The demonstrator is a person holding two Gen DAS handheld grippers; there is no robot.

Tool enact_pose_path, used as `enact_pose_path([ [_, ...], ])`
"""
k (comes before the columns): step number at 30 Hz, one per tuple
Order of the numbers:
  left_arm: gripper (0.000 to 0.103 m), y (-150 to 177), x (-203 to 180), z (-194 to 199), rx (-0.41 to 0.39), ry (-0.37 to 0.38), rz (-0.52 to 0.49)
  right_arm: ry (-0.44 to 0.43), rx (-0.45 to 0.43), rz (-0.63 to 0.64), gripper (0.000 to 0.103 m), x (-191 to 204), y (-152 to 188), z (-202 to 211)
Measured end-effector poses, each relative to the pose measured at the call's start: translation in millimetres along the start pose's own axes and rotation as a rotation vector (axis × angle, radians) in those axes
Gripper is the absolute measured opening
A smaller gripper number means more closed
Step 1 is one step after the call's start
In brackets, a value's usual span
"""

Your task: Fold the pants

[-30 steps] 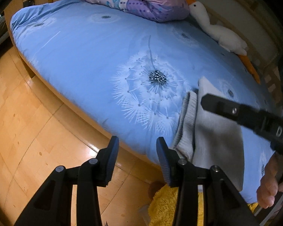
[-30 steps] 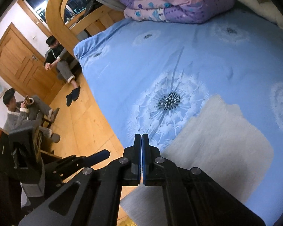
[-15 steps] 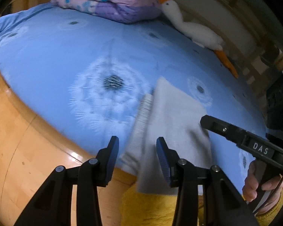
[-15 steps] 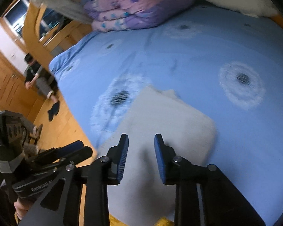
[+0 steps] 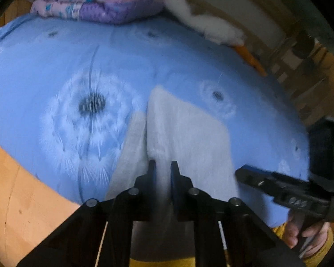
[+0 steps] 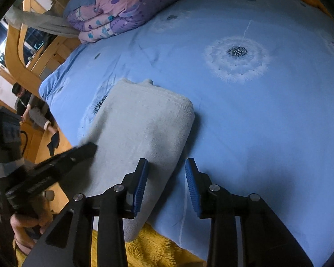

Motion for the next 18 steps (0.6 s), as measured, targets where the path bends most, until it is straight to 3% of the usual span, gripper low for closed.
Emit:
enact_pose_path([
  [5, 0.011, -23, 13, 15, -0.039, -0.043, -0.013, -0.021, -0.012, 0.014, 0.036, 8, -1, 3],
  [9, 0.014, -20, 28, -6, 0.058, -0.044, -0.010, -0.033, 0.001, 0.028, 0.042, 15, 2, -4],
  [14, 0.041, -10, 35, -20, 0.107, -0.018, 0.000, -0.045, 0.031, -0.002, 0.049, 18, 7, -19],
  [18, 0.046, -8, 38, -28, 0.128, 0.003, 0.010, -0.075, 0.054, -0.049, 0.051, 15, 9, -30],
])
Point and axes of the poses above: each gripper's, at about its wrist camera, not at the fingertips, and z roughly against the way its jaws point, x to its left, y to its underside, the point moved 5 cm from there along -z, roughly the way its jaws point, and after that the axes turned 5 degrees about -z, right-handed, at the moved point
